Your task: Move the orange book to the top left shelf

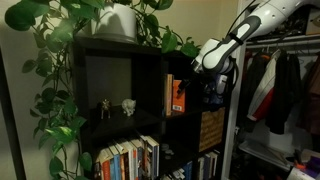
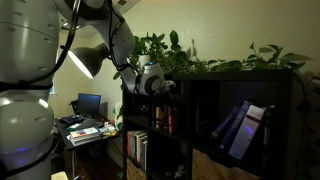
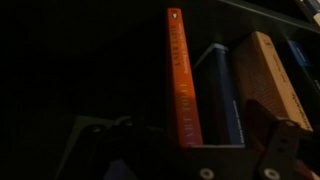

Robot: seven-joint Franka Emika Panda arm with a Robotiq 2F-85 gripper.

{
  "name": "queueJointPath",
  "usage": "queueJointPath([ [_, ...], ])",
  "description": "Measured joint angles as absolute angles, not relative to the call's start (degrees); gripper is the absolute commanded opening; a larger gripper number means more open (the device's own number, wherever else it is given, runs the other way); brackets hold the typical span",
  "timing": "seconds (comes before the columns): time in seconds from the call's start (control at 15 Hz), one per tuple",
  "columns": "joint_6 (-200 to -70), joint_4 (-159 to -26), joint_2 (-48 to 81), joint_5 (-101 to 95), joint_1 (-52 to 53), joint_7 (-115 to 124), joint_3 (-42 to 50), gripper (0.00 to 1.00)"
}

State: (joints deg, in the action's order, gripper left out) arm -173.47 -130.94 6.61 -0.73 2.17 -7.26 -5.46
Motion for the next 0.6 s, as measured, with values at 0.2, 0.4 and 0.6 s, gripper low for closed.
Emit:
queueJointPath([
  [0.2, -175.49, -128.86, 8.93, -0.81, 2.14, -10.24, -5.53, 0.73],
  [0.4, -176.18, -127.92, 9.98, -0.82, 2.11, -11.89, -5.56, 0.53],
  [0.6, -176.43, -127.92, 9.99, -0.82, 2.02, -13.24, -5.57, 0.34],
])
